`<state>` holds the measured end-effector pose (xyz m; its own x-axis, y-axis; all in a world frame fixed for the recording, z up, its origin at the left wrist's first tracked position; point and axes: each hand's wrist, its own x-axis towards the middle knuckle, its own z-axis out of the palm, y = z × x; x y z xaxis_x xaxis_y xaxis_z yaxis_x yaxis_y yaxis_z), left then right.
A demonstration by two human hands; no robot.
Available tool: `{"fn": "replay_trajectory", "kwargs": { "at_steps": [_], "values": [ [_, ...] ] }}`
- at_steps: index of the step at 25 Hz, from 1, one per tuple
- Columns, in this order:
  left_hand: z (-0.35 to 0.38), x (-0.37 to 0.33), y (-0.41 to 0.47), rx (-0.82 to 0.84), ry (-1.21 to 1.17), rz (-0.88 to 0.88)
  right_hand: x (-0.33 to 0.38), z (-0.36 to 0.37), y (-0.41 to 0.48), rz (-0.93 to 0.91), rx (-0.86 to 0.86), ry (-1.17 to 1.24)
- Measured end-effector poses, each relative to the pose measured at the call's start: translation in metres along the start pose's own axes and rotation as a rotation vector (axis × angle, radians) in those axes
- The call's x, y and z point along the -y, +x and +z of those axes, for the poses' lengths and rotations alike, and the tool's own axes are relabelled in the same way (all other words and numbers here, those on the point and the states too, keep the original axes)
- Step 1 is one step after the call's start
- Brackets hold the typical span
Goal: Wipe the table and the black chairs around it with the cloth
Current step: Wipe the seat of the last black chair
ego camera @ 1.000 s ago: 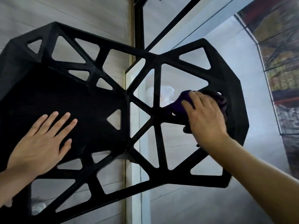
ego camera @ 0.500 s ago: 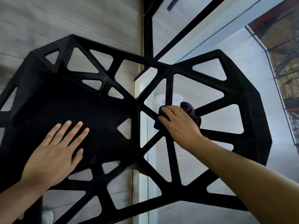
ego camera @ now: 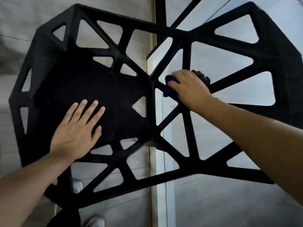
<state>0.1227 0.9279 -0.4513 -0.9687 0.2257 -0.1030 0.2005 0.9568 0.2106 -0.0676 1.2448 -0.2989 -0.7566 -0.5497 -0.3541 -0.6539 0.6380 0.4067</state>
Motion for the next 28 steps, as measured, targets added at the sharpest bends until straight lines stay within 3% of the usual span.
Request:
{"fn": "replay_trajectory", "kwargs": {
  "at_steps": [6, 10, 13, 17, 21, 24, 28],
  "values": [
    [-0.001, 0.001, 0.0, -0.003, 0.021, 0.005, 0.023, 0.004, -0.023, -0.011, 0.135, 0.014],
    [0.002, 0.001, -0.003, -0.012, 0.06, -0.003, 0.099, 0.021, -0.023, -0.056, 0.285, 0.054],
    [0.003, 0.001, 0.003, -0.021, 0.081, -0.002, 0.139, 0.032, -0.034, 0.032, 0.354, 0.067],
    [0.001, -0.003, 0.005, -0.008, 0.079, -0.005, 0.147, 0.016, -0.055, -0.085, 0.495, -0.028],
    [-0.001, -0.003, 0.009, 0.005, 0.075, 0.003, 0.163, -0.017, -0.073, -0.2, 0.52, -0.116],
    [0.001, -0.002, 0.009, 0.009, 0.071, -0.002, 0.153, -0.016, -0.093, -0.085, 0.429, 0.111],
    [0.001, -0.001, 0.01, -0.01, 0.083, 0.002, 0.135, 0.021, -0.066, 0.356, 0.025, 0.69]
  ]
}}
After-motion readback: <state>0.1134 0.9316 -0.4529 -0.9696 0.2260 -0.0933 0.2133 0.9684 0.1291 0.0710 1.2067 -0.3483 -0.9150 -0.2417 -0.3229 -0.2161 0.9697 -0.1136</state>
